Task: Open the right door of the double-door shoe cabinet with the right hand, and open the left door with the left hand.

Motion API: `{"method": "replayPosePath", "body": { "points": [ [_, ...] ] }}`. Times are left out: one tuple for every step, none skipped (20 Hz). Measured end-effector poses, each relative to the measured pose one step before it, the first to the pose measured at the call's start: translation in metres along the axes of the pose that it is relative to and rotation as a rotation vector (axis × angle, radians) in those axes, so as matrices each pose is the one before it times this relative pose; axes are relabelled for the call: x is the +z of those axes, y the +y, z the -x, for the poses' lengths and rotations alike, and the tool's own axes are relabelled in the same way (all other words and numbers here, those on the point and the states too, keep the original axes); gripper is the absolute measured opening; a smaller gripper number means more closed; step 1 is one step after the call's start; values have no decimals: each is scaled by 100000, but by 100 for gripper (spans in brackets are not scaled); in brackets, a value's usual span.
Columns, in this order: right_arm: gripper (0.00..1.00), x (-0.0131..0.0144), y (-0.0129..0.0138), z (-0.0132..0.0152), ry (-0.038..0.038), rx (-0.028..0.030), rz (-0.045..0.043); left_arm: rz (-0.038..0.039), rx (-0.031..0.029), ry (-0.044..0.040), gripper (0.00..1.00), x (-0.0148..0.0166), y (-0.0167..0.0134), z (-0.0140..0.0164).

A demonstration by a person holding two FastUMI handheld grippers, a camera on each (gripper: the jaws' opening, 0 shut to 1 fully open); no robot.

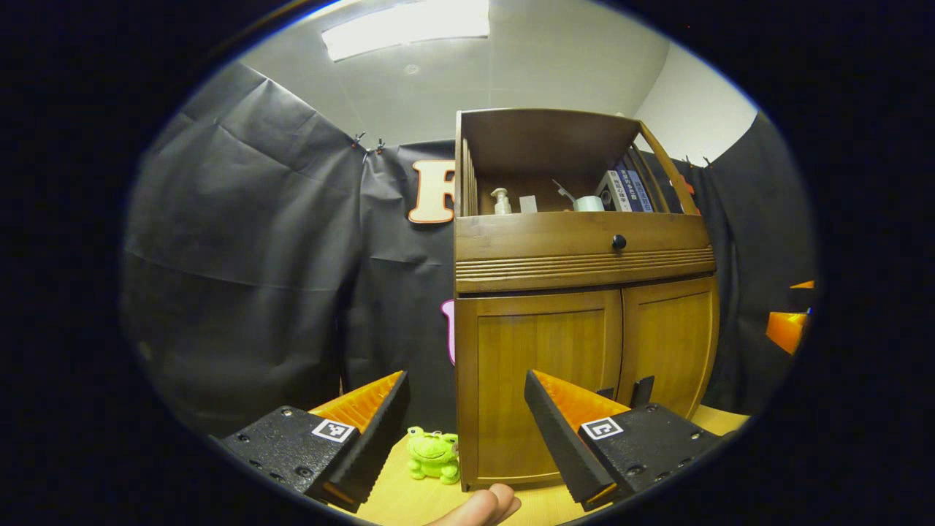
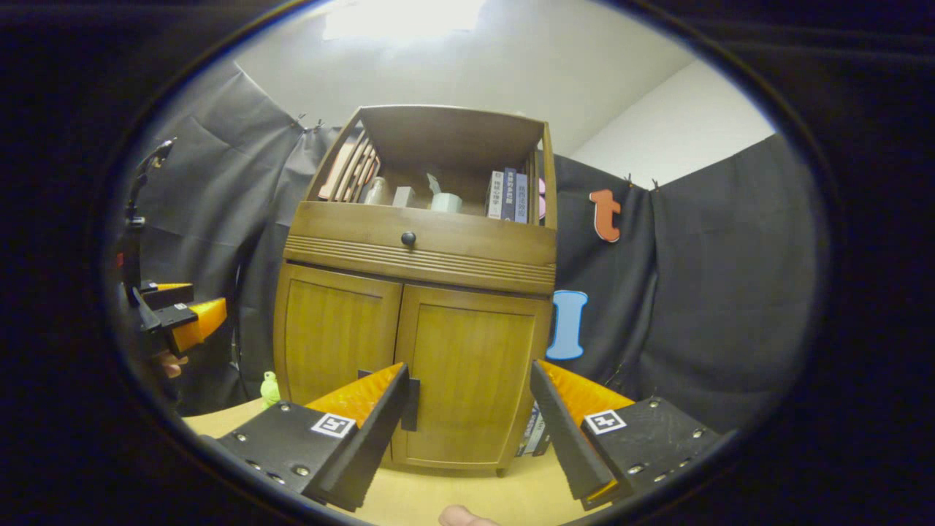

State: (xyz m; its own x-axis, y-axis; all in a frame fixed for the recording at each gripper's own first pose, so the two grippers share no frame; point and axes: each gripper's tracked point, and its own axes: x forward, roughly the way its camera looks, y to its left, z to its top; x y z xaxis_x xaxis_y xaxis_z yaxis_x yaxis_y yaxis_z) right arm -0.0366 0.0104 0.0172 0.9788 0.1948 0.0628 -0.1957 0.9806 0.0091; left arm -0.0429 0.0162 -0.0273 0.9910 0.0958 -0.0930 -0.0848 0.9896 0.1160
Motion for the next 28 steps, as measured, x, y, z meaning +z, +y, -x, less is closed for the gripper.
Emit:
{"method": "replayPosePath", "body": {
  "points": [
    [100,-241,-402,692,-235,-600,158,-106,251,1349,96,-117,62,609],
    [99,-589,-118,319,309,78,-54,468,258,151,96,100,181,578],
    [100,-673,250,404,1268,629,128,624,-110,187,96,194,90,570],
    [98,-890,417,343,1743,732,-248,-205,-1051,-71,97,205,-126,607],
    [98,-626,555,346,2008,1062,-690,-264,-1453,1455,96,-394,-219,392],
    [96,-554,760,276,1549,1732,-1068,-171,-1450,2167,96,-358,-213,324],
    [97,-343,658,-48,1017,1283,-987,707,-1022,1888,96,-435,-94,359],
    [98,-523,358,-139,1450,268,338,1030,-1264,1207,97,-252,-142,162],
    [98,-428,385,-300,963,-109,1051,860,-1595,328,97,-110,-133,52],
    [96,-144,434,-570,107,28,433,456,-1045,482,98,-148,-17,21],
    [97,-132,432,-817,193,-51,-283,133,-540,669,97,-284,232,-69],
    [98,-703,571,-967,1128,527,-132,-244,-130,643,97,-40,295,-146],
    [98,-685,693,-1222,1590,1267,-258,-501,202,-880,97,103,274,-139],
    [98,-828,776,-1381,1490,1399,-793,-933,732,-1521,97,414,385,-255],
    [100,-901,545,-1414,1310,1078,-1186,-1192,877,-1583,96,232,346,-286],
    [98,-1118,277,-1416,1439,266,-1444,-316,813,-1935,96,210,167,-297],
    [97,-923,86,-1574,1726,218,-1491,-1244,1002,-2435,96,384,-53,-201],
    [97,-1026,72,-1650,2220,274,-1201,-1474,925,-1102,96,10,-117,-581],
    [99,-605,-6,-1576,1158,21,-1057,467,-539,277,96,-412,-451,-329],
    [99,-517,-38,-1423,523,212,-357,2108,-2233,758,97,-348,-1000,-604],
    [99,-344,-147,-1604,353,-174,241,2362,-2344,851,97,-511,-1035,-375],
    [99,-331,-114,-1493,297,-245,298,1523,-1489,1467,97,-505,-725,-550],
    [97,-239,-29,-1397,337,18,-36,742,-968,455,97,-392,-402,-518],
    [99,-302,164,-1047,683,394,-564,227,-208,-37,98,-128,-269,-463],
    [99,-267,131,-1041,691,224,-1011,-298,-198,597,97,-308,-189,-393],
    [99,-228,342,-662,140,651,-571,-541,-470,417,97,-318,-158,-242],
    [99,-199,305,-802,263,416,94,-408,-92,181,97,-281,-5,12],
    [99,-235,283,-811,282,-80,370,-539,-51,281,97,-175,126,44]
  ]
}}
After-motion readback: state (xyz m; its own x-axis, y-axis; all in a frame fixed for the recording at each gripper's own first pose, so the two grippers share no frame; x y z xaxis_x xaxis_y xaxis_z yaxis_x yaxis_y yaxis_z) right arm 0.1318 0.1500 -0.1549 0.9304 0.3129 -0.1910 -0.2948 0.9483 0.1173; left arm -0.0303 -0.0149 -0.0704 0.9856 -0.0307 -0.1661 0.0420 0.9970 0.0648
